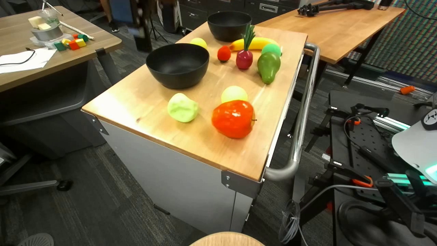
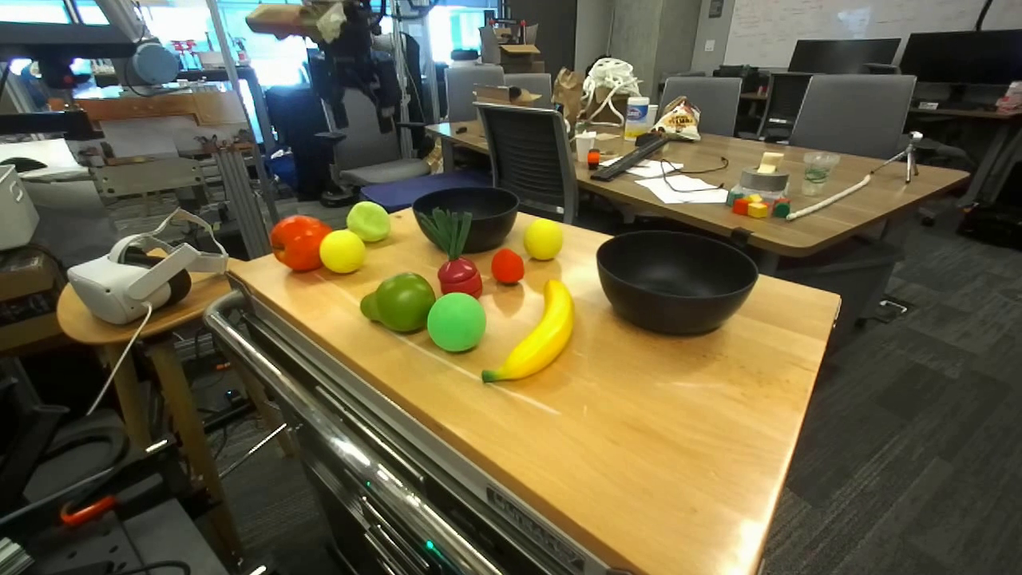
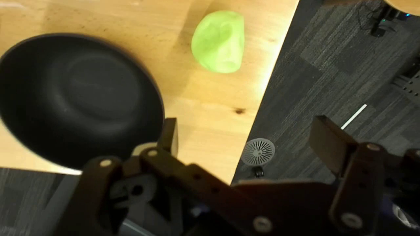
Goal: Take one fruit from the left bowl and put it on the table then remove all the fruits from the right and left bowl and put them on the table respectively
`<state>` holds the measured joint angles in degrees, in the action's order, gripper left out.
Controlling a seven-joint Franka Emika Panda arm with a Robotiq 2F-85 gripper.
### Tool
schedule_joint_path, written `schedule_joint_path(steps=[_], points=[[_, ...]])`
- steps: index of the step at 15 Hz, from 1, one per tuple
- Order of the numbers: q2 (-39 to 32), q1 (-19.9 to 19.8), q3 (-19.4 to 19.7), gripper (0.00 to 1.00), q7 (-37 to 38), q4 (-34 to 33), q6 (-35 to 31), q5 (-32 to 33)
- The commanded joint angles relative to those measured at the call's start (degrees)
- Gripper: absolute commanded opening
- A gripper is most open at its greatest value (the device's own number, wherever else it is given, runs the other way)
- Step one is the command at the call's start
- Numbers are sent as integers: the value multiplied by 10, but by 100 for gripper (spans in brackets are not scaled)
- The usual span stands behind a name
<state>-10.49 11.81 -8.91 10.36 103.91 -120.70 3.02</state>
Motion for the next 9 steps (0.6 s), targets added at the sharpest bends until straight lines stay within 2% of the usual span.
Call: schedule_joint_path(steps=[1, 6, 7, 9], points=[[69, -6, 10, 100, 19, -37, 51, 23], [132, -72, 63, 100, 57, -50, 87, 51], [114, -56, 44, 100, 39, -53, 74, 37], [126, -79, 62, 100, 39, -52, 81, 38]])
